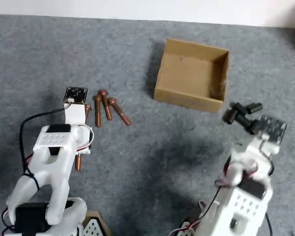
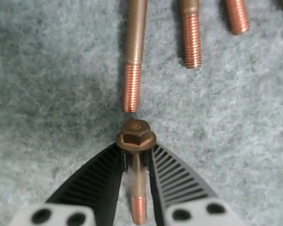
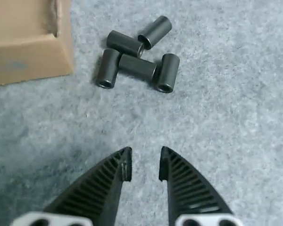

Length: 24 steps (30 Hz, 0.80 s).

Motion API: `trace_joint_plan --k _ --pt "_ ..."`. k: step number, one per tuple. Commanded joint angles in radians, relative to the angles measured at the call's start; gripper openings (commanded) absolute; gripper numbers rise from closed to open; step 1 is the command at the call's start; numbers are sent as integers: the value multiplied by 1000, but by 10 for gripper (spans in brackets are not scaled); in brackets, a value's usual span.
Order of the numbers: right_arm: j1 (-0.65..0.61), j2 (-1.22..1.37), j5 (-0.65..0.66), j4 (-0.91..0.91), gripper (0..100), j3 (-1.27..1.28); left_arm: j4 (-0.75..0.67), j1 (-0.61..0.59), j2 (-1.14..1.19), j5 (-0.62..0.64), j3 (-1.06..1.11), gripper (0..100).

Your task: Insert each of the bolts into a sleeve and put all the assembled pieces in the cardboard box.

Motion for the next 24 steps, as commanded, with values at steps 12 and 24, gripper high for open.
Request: trace_joint_plan --k 12,24 --pt "67 917 -63 -81 104 -659 -54 16 -44 -49 13 7" --pt "87 1325 -75 -81 105 -1004 -54 19 -44 -49 13 7"
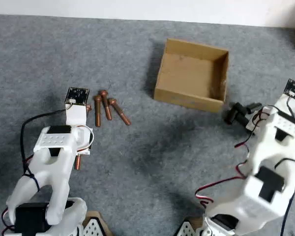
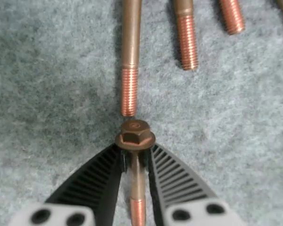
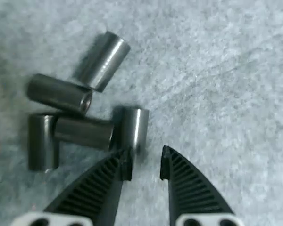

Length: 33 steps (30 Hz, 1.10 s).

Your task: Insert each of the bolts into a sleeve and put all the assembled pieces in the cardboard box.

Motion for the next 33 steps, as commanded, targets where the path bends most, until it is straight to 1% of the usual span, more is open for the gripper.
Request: trace_joint_plan --k 1,6,11,17,23,26,30,33 --pt "10 56 -34 -16 105 -124 -17 19 -44 -8 -4 7" --pt "-1 153 -58 -7 105 -225 -17 19 -44 -8 -4 7" --pt "-36 239 -61 94 105 -349 -18 21 -44 -8 -4 7" --pt "-38 364 -107 213 106 -496 -18 21 -44 -8 -5 7" --pt "-36 467 -175 395 106 -670 -18 21 -44 -8 -5 7" --pt "-38 493 -183 507 106 -763 -18 21 -44 -8 -4 7" --pt "-42 512 -235 648 106 -869 -18 21 -44 -8 -4 7" --pt "-61 532 -235 725 101 -912 -18 21 -44 -8 -4 7"
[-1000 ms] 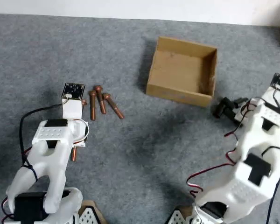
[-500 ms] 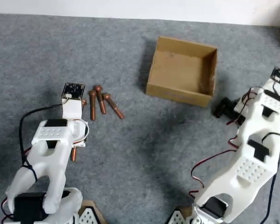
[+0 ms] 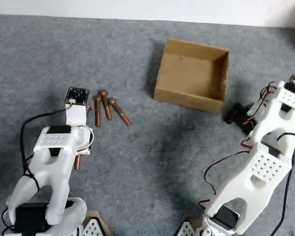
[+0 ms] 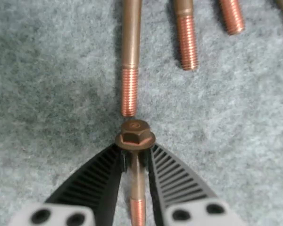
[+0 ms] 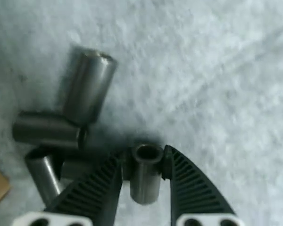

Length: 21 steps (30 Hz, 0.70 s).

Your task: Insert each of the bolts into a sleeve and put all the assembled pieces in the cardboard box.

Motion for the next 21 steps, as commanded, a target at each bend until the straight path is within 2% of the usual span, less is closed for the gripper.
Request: trace_joint_plan --k 1,5,9,13,21 --pt "-38 2 -8 91 99 -77 -18 21 -44 -8 -4 7" --pt "-48 45 -5 122 6 -85 -18 21 -44 -8 -4 7" --pt "-59 93 5 128 5 -82 -18 21 -44 -8 -4 7" --pt "-62 79 80 182 5 -87 -18 19 -44 -8 -4 7" --pt "-56 -140 89 206 5 -71 -18 19 -44 -8 -4 7"
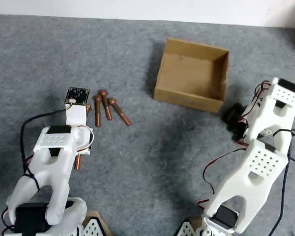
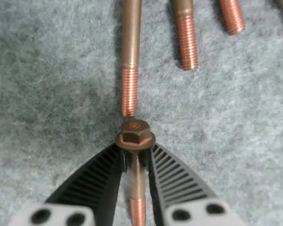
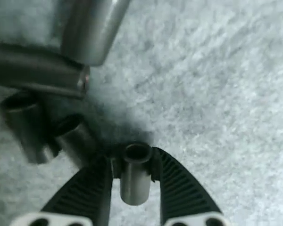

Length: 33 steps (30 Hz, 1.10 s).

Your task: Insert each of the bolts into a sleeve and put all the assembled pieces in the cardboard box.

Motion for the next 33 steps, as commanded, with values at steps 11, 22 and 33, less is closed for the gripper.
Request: trace_joint_plan --k 11,22,33 --pt "-110 -582 55 24 5 394 -12 27 -48 -5 -4 7" --pt "-243 -1155 55 -269 5 990 -15 119 -48 -6 -2 10" --pt "-440 -1561 49 -694 5 1517 -54 269 -48 -2 -8 11"
